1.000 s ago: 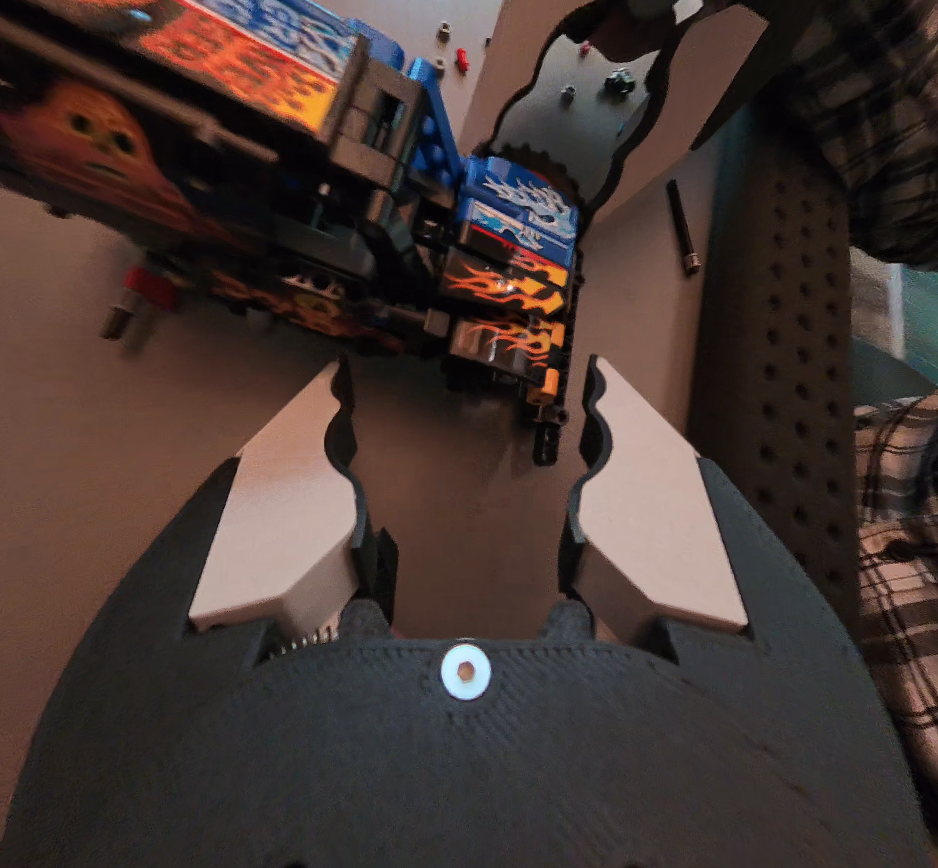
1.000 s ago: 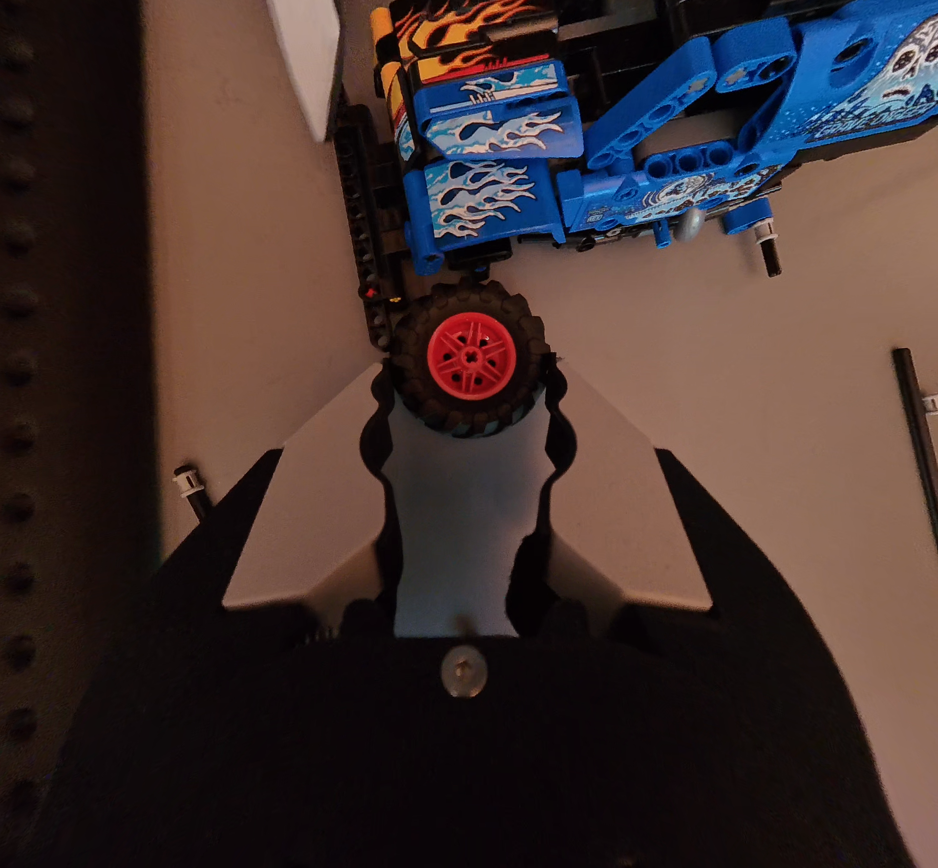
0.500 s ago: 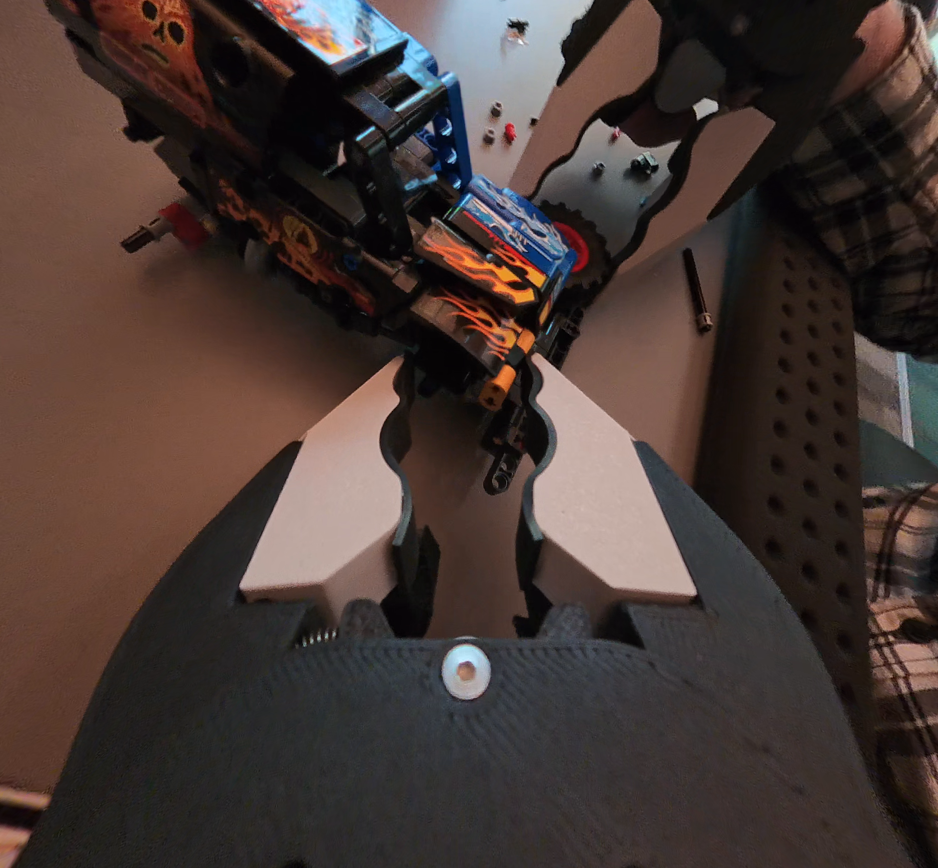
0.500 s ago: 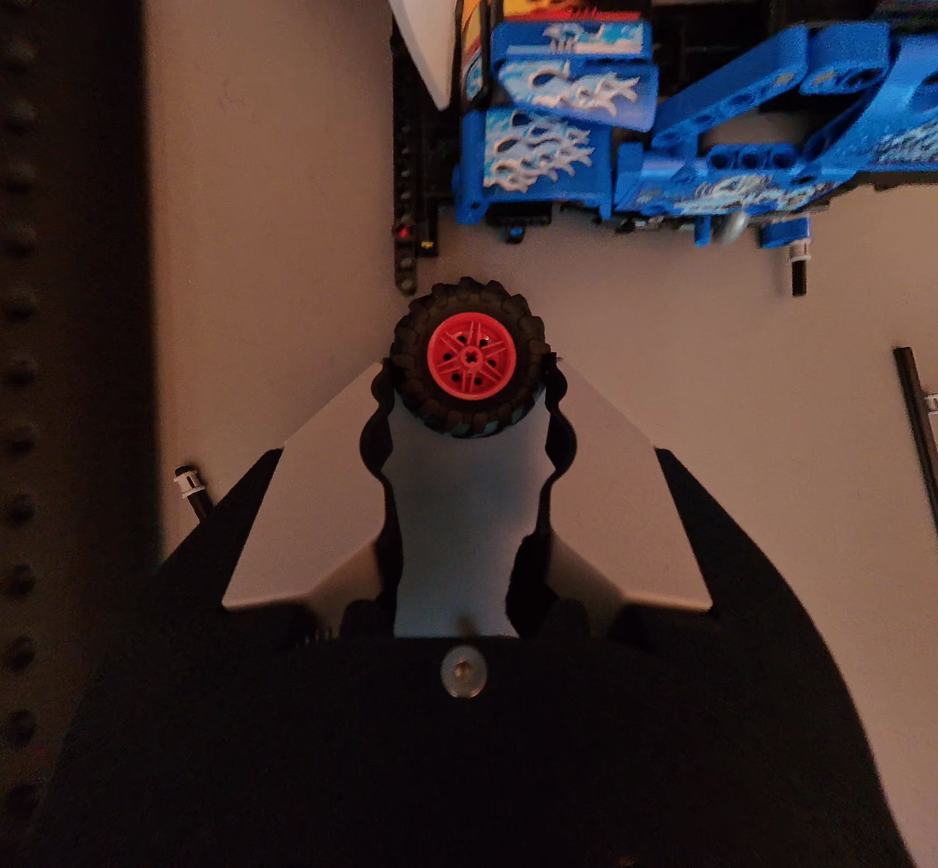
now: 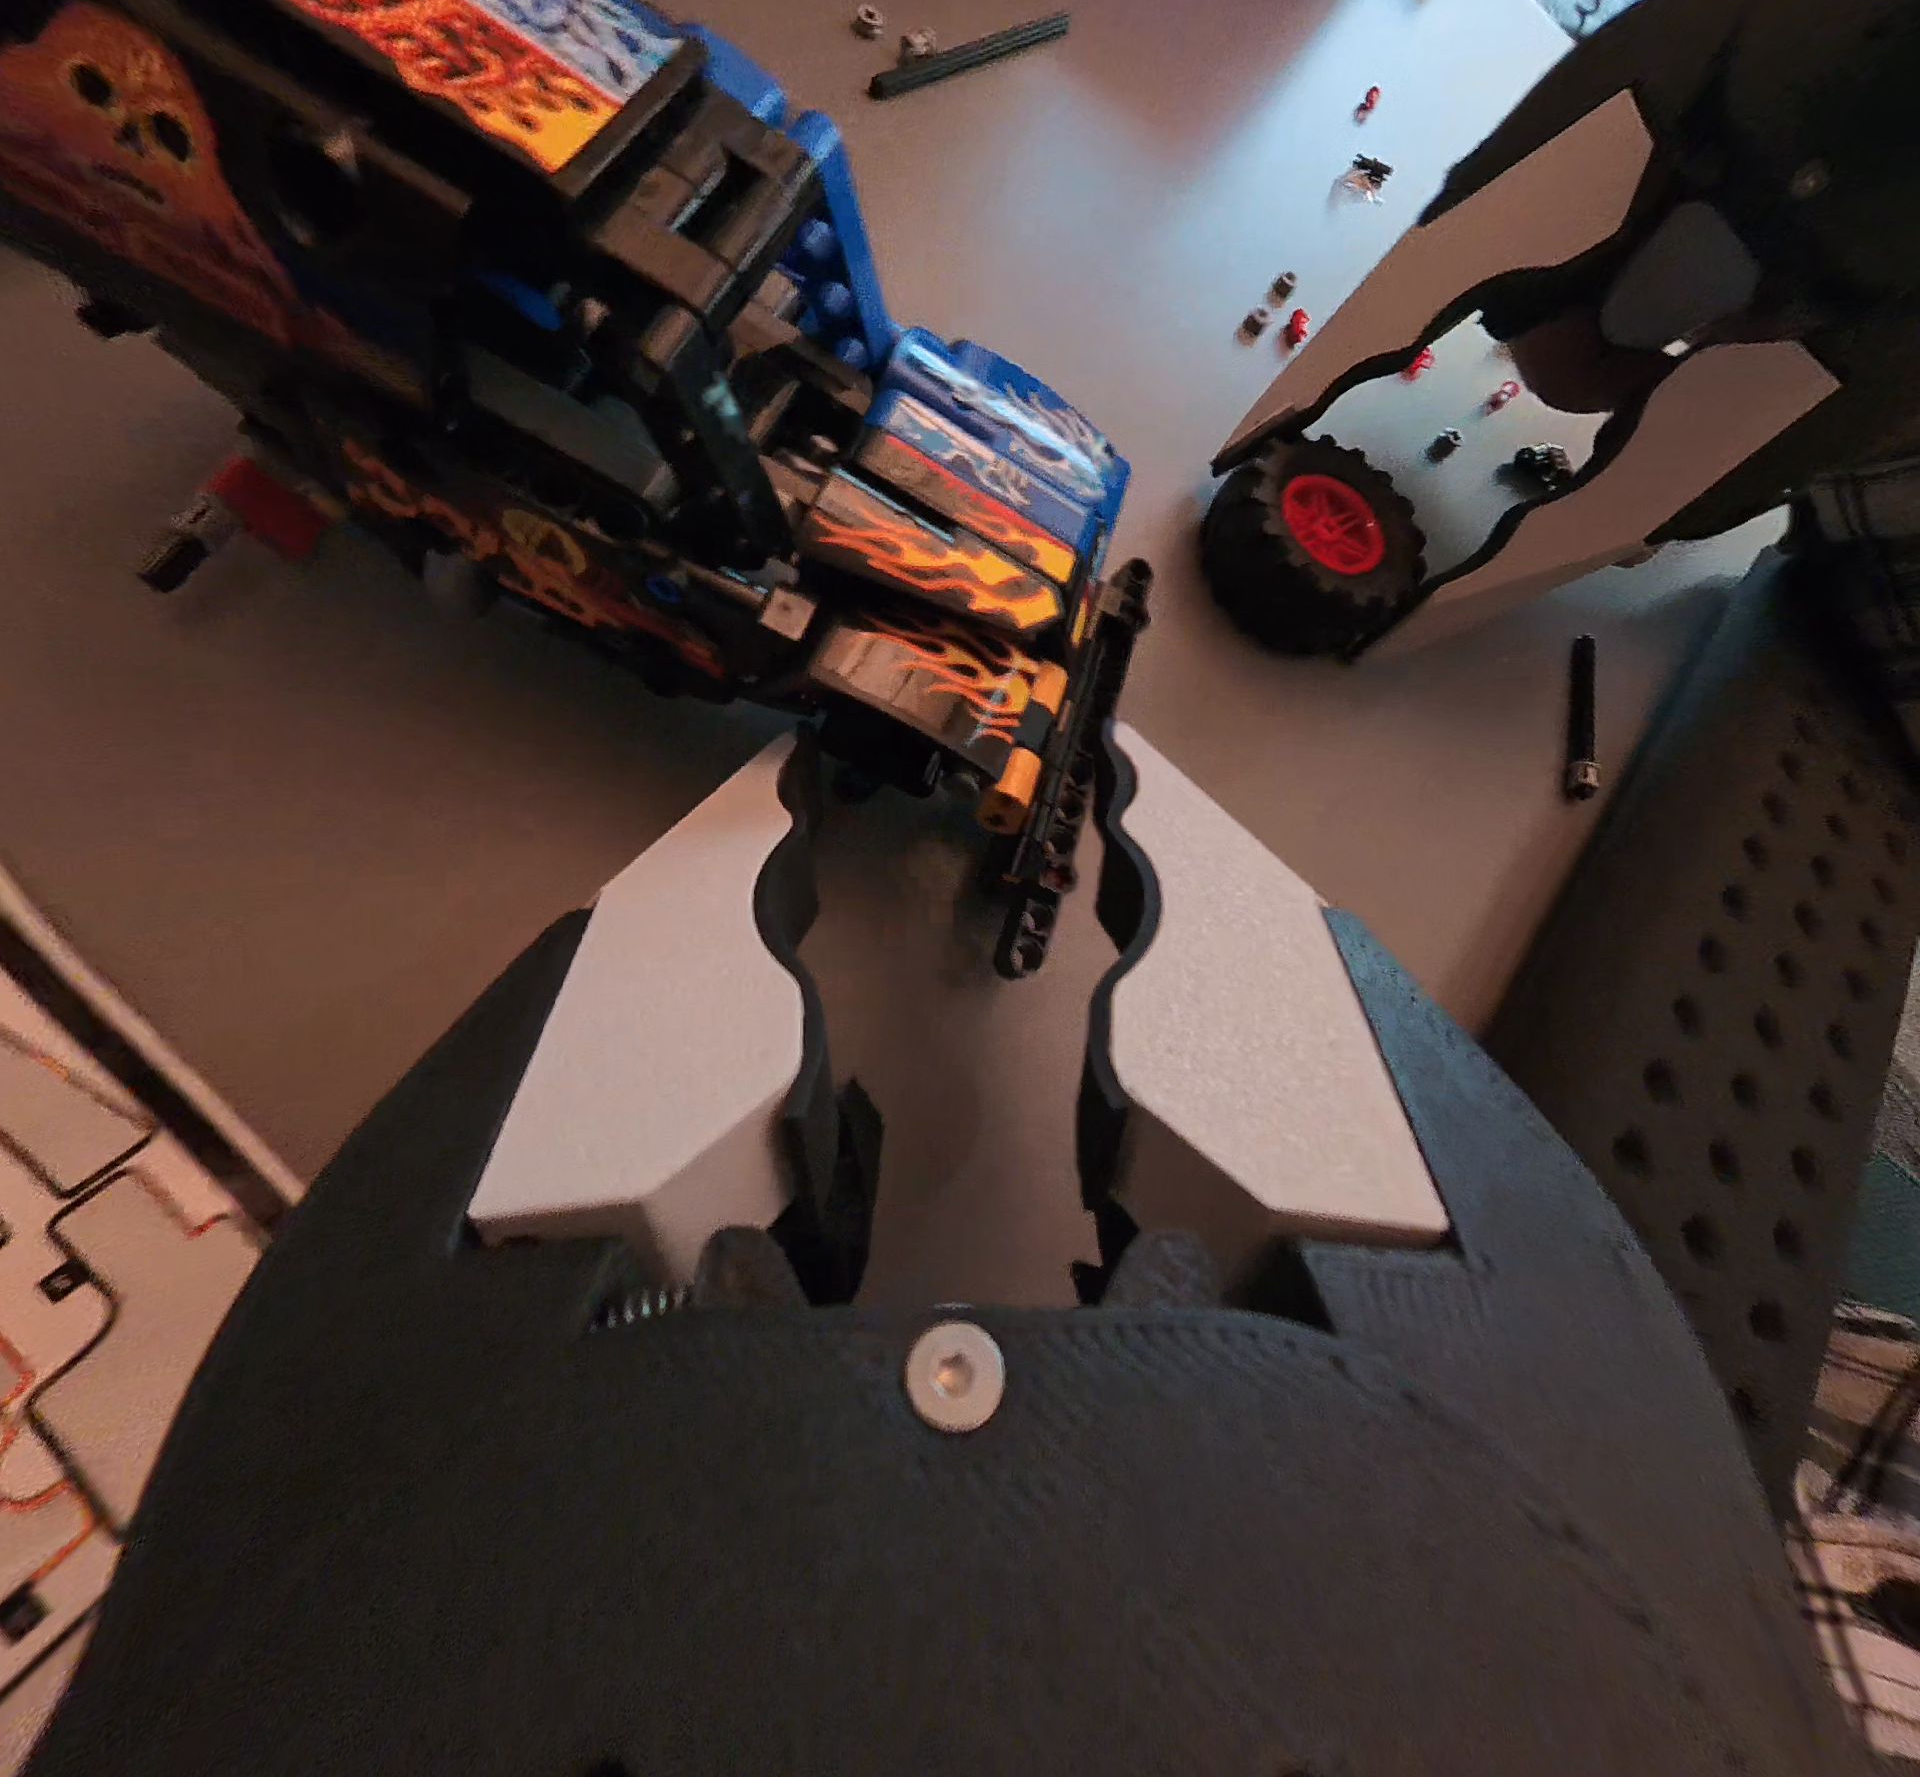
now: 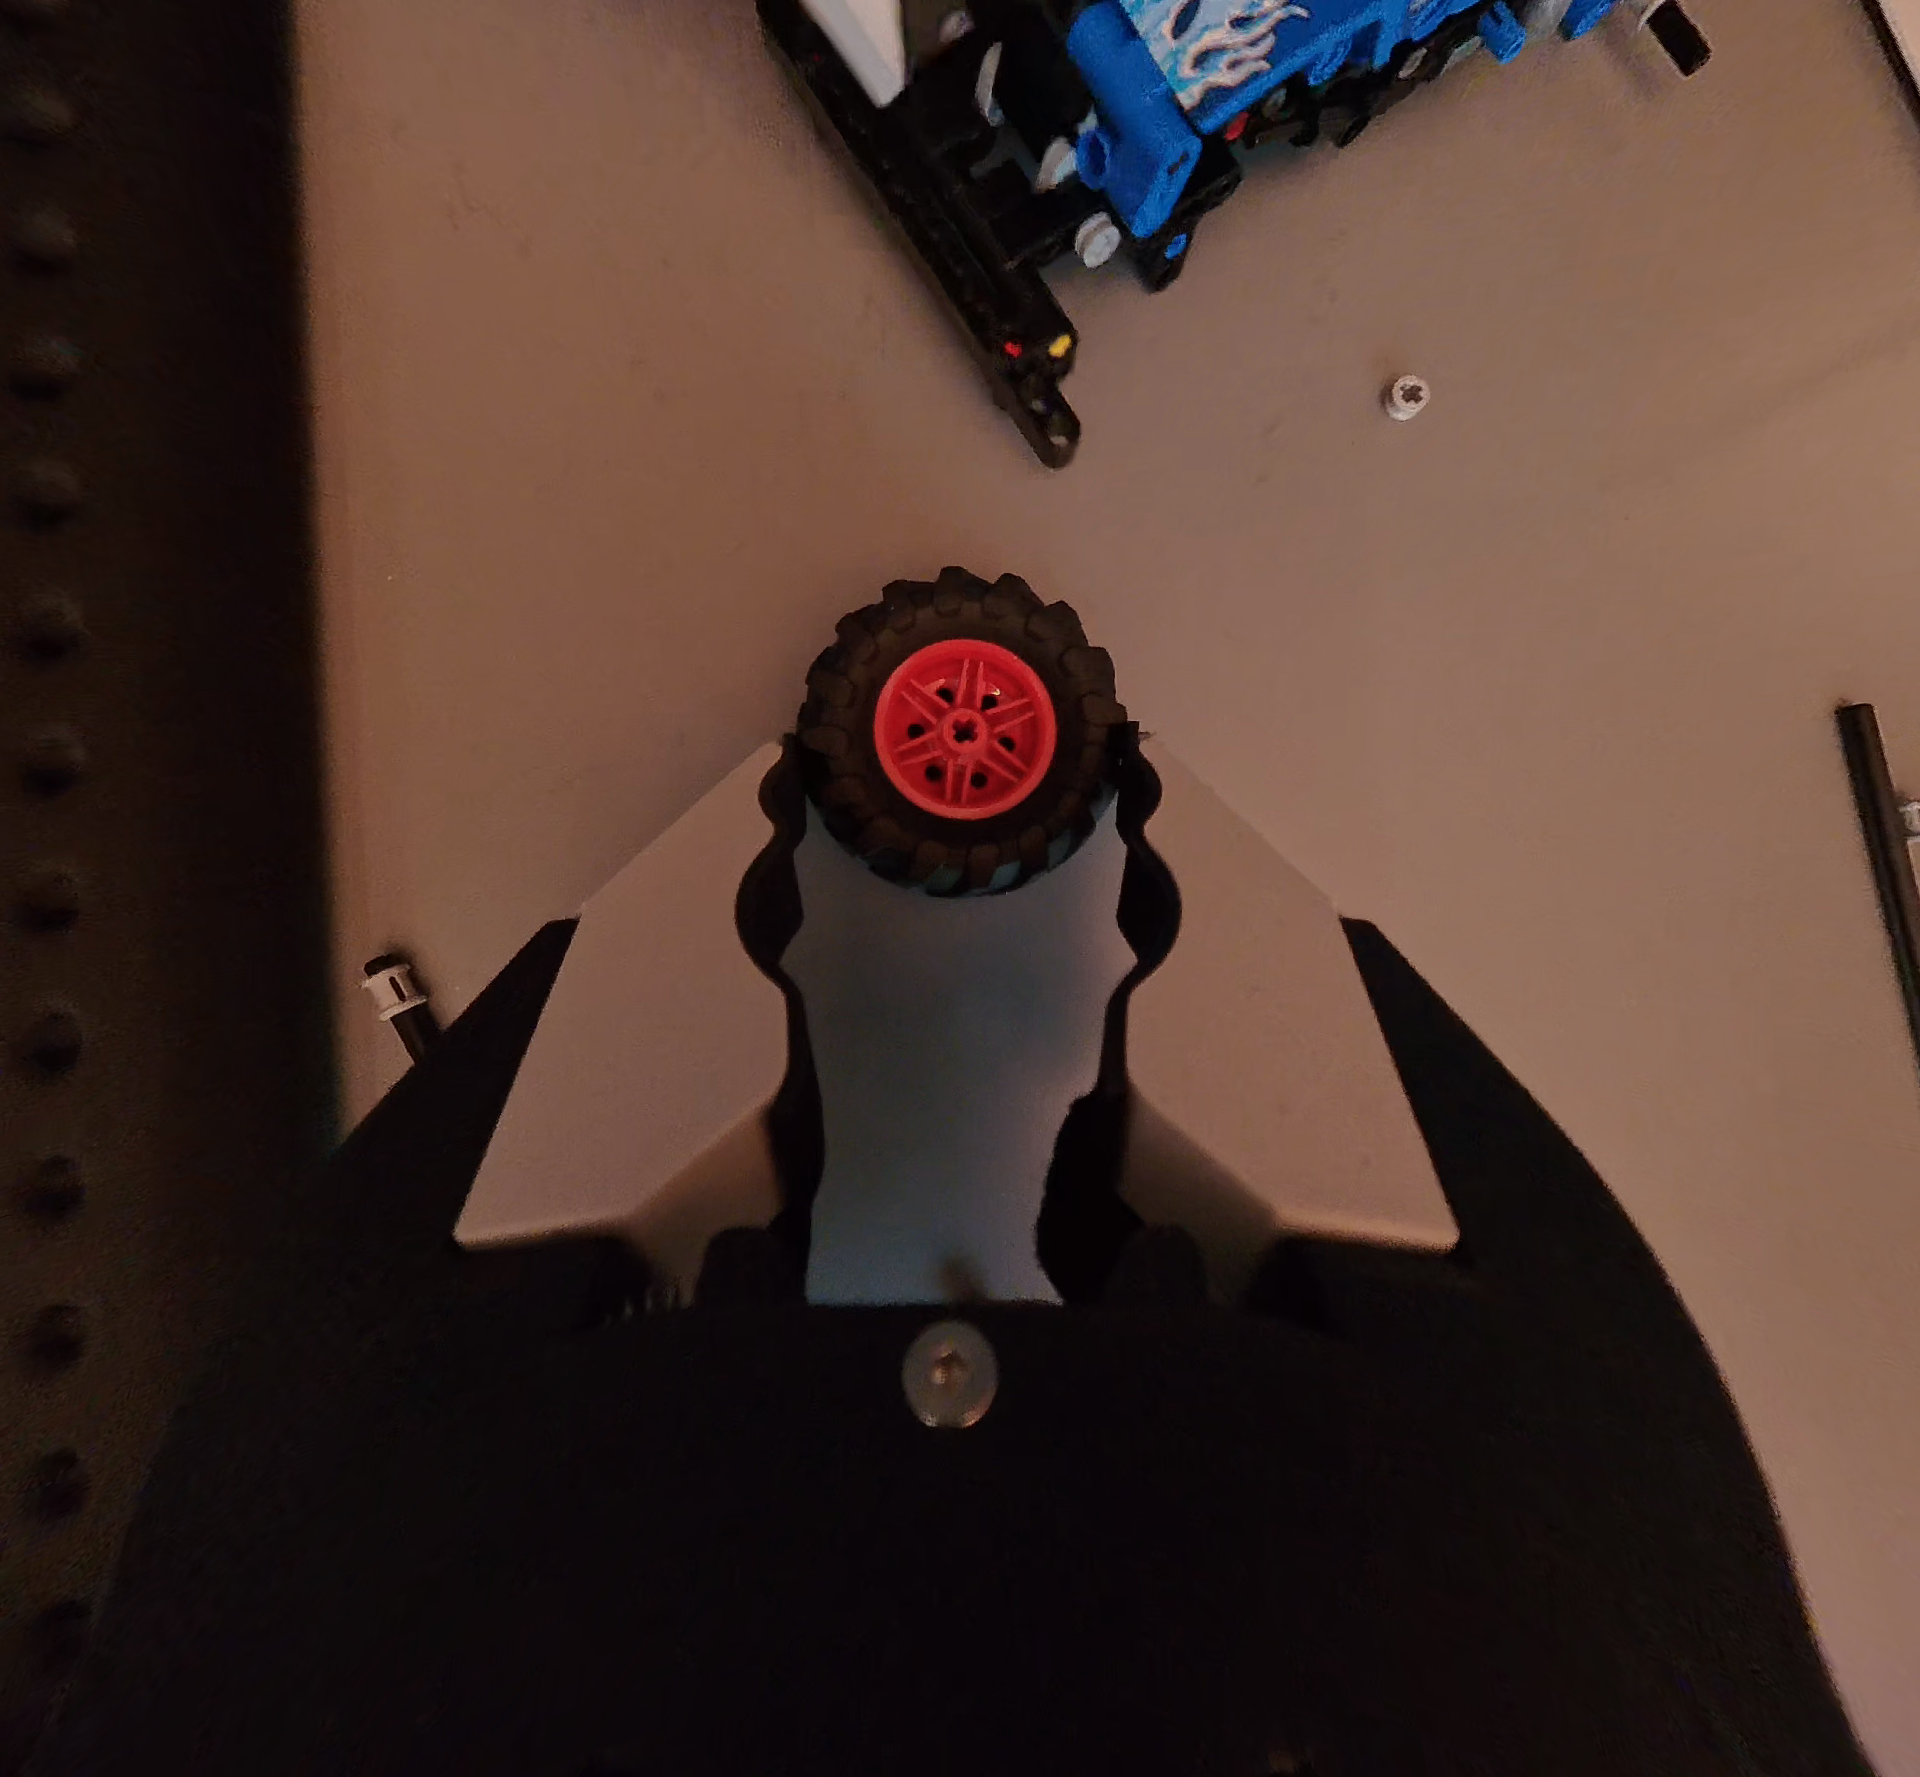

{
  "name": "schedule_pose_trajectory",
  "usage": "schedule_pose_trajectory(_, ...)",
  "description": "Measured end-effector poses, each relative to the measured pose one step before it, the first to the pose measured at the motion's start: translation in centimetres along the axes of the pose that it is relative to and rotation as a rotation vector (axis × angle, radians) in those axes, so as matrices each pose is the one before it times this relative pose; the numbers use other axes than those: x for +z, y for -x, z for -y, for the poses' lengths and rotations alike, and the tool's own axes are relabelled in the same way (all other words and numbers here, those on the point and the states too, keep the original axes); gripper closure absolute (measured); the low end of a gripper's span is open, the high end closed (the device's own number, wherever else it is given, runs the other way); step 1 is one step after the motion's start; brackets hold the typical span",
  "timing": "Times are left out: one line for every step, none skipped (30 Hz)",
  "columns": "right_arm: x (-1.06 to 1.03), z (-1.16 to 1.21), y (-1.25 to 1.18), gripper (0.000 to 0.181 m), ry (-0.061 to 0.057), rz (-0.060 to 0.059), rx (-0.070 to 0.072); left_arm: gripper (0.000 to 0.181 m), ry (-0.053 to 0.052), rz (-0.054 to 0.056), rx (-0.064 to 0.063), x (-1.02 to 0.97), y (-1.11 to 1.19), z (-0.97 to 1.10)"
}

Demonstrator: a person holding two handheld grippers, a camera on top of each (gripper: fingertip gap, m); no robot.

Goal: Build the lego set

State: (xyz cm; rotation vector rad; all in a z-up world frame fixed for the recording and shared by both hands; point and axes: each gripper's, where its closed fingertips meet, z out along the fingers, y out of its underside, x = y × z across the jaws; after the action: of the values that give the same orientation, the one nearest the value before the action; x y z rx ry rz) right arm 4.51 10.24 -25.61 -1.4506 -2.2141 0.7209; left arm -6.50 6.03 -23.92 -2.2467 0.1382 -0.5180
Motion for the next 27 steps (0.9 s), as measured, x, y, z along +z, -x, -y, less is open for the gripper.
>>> schedule_pose_trajectory(0.017, 0.005, 0.029, 0.122, 0.0004, 0.0002, 0.0003, 0.124, 0.0063, -0.0085, 0.009, 0.351, -0.628, 0.099)
schedule_pose_trajectory(0.036, -0.004, 0.021, 0.122, 0.0005, 0.0006, 0.0001, 0.12, 0.0042, -0.0066, 0.0094, 0.251, -0.694, -0.015)
schedule_pose_trajectory(0.003, -0.03, 0.025, 0.122, 0.0002, 0.001, 0.0005, 0.116, 0.0073, -0.0116, 0.0125, 0.388, -0.779, 0.003)
schedule_pose_trajectory(-0.026, -0.05, 0.035, 0.123, 0.0001, 0.0019, 0.0011, 0.109, 0.0124, -0.0299, 0.0219, 0.321, -1.121, -0.086)
schedule_pose_trajectory(-0.022, -0.044, 0.022, 0.123, -0.0003, 0.0024, 0.0012, 0.106, 0.0176, -0.0242, 0.0213, 0.211, -0.856, -0.125)
schedule_pose_trajectory(-0.051, -0.049, 0.048, 0.123, 0.0001, 0.002, 0.0005, 0.106, 0.0108, -0.0077, 0.0255, 0.026, -0.505, 0.067)
schedule_pose_trajectory(-0.033, -0.046, -0.008, 0.123, 0.0003, 0.0013, -0.0005, 0.105, 0.0074, -0.0062, 0.0395, -0.254, -0.532, 0.063)
schedule_pose_trajectory(-0.026, -0.035, 0.022, 0.123, 0.0004, 0.0008, -0.0006, 0.112, 0.0001, 0.0072, 0.0424, -0.514, -0.017, 0.161)
schedule_pose_trajectory(-0.049, -0.031, 0.054, 0.123, 0.0007, 0.0006, -0.0006, 0.115, -0.0004, 0.0094, 0.0443, -0.761, 0.065, 0.221)
schedule_pose_trajectory(-0.042, -0.007, 0.015, 0.123, 0.0005, 0.0003, -0.0014, 0.119, -0.0057, -0.0033, 0.0554, -0.932, 0.0, 0.36)
schedule_pose_trajectory(-0.01, -0.014, 0.041, 0.123, 0.0007, 0.001, -0.0013, 0.114, -0.0316, 0.0062, 0.0473, -1.077, 0.28, 0.822)
schedule_pose_trajectory(0.02, 0.005, -0.002, 0.123, 0.0007, 0.0011, -0.0009, 0.11, -0.0329, 0.0292, 0.0525, -1.119, 0.803, 1.029)
schedule_pose_trajectory(0.005, 0.002, -0.011, 0.123, 0.0006, 0.0006, -0.0004, 0.107, -0.0005, 0.0572, 0.0741, -0.932, 1.409, 0.628)
schedule_pose_trajectory(-0.012, -0.016, 0.017, 0.123, 0.0001, 0.0005, 0.0003, 0.104, 0.0245, 0.0824, 0.0969, -0.647, 1.971, 0.189)
schedule_pose_trajectory(-0.026, -0.017, -0.016, 0.123, -0.0003, 0.0005, 0.001, 0.096, 0.0347, 0.0756, 0.102, -0.241, 2.017, -0.171)
schedule_pose_trajectory(0.007, -0.026, -0.036, 0.124, 0.0001, -0.0001, 0.0002, 0.088, 0.0363, 0.0265, 0.0811, 0.193, 1.401, -0.418)
schedule_pose_trajectory(0.023, 0.011, -0.016, 0.124, 0.0005, -0.0007, -0.0006, 0.083, 0.0265, -0.0081, 0.0433, 0.484, 0.978, -0.346)
schedule_pose_trajectory(0.01, 0.031, 0.002, 0.124, -0.0003, -0.0004, -0.0003, 0.074, 0.0214, -0.0294, 0.0208, 0.606, 0.676, -0.356)
schedule_pose_trajectory(0.007, 0.031, 0.016, 0.124, -0.0011, 0.0005, 0.0007, 0.063, 0.0228, -0.0428, 0.0132, 0.777, 0.519, -0.538)
schedule_pose_trajectory(0.003, -0.026, -0.011, 0.124, -0.001, 0.0006, 0.0013, 0.059, 0.0219, -0.036, 0.0118, 0.712, 0.517, -0.548)
schedule_pose_trajectory(-0.017, -0.018, 0.001, 0.124, -0.0009, 0.0007, 0.001, 0.059, 0.0024, -0.0399, 0.0118, 0.727, 0.36, -0.338)
schedule_pose_trajectory(-0.033, -0.006, 0.034, 0.124, -0.0008, 0.001, 0.0007, 0.062, -0.0105, -0.0533, -0.002, 0.599, -0.138, -0.094)
schedule_pose_trajectory(-0.021, 0.011, 0.031, 0.124, -0.0009, 0.0014, 0.0007, 0.069, -0.0072, -0.0388, -0.0145, 0.549, -0.061, -0.075)
schedule_pose_trajectory(-0.025, 0.008, 0.028, 0.124, -0.0014, 0.0015, 0.0007, 0.078, -0.0036, -0.0242, -0.0116, 0.4, -0.147, -0.008)
schedule_pose_trajectory(-0.036, -0.006, 0.05, 0.124, -0.0012, 0.0018, 0.0008, 0.087, -0.0081, -0.0331, -0.0073, 0.328, -0.539, 0.086)
schedule_pose_trajectory(-0.047, 0.024, 0.059, 0.124, -0.0004, 0.0015, 0.0, 0.093, -0.0058, -0.0166, -0.0113, 0.265, -0.456, 0.014)
schedule_pose_trajectory(-0.01, -0.014, 0.002, 0.124, 0.0003, 0.0011, -0.0012, 0.099, -0.0026, 0.0009, -0.0157, 0.263, -0.239, -0.078)
